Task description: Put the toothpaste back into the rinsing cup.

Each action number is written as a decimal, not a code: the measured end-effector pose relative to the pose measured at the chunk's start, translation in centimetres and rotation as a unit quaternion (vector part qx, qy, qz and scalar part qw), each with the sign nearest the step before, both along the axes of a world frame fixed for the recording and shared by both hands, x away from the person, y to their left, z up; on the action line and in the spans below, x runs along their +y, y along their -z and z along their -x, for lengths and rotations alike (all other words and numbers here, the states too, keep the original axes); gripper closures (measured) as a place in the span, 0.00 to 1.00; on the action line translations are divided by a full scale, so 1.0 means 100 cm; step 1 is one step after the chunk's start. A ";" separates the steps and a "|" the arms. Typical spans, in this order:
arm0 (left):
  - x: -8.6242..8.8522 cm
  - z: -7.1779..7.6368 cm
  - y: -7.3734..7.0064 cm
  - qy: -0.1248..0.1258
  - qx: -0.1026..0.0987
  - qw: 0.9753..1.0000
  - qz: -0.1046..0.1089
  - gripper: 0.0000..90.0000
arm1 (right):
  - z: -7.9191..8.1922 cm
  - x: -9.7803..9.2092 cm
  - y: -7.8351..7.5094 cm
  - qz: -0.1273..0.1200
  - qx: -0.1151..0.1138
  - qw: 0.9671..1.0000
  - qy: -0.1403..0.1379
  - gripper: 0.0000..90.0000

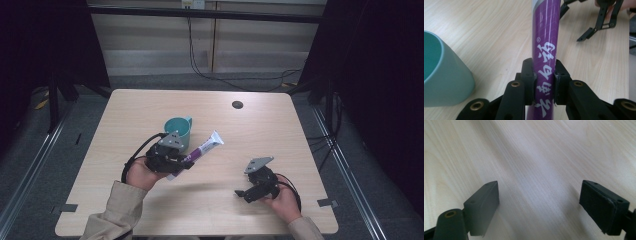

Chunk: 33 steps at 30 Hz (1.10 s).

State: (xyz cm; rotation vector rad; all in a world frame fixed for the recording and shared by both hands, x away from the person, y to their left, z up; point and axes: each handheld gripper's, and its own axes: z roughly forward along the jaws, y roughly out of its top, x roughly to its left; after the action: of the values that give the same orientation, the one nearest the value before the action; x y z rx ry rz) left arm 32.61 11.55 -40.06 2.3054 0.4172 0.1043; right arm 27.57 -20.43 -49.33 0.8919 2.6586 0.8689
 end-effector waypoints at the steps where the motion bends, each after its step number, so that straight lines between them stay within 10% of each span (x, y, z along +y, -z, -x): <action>1: 0.001 0.000 0.000 -0.004 -0.001 1.000 0.006 0.84 | 0.000 0.000 0.002 0.001 -0.004 1.000 0.002 0.16; 19: 0.013 -0.012 -0.010 -0.072 -0.022 0.995 0.068 0.84 | 0.008 -0.013 0.015 -0.065 -0.033 0.997 0.023 0.14; 33: 0.019 -0.021 -0.013 -0.121 -0.035 0.986 0.108 0.84 | 0.009 -0.015 0.017 -0.077 -0.042 0.996 0.024 0.13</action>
State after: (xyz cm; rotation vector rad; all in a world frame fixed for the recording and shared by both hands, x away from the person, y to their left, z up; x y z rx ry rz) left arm 34.74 13.41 -38.80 2.0249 0.6391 0.2473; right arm 26.63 -21.90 -51.08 0.9273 2.5156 1.0879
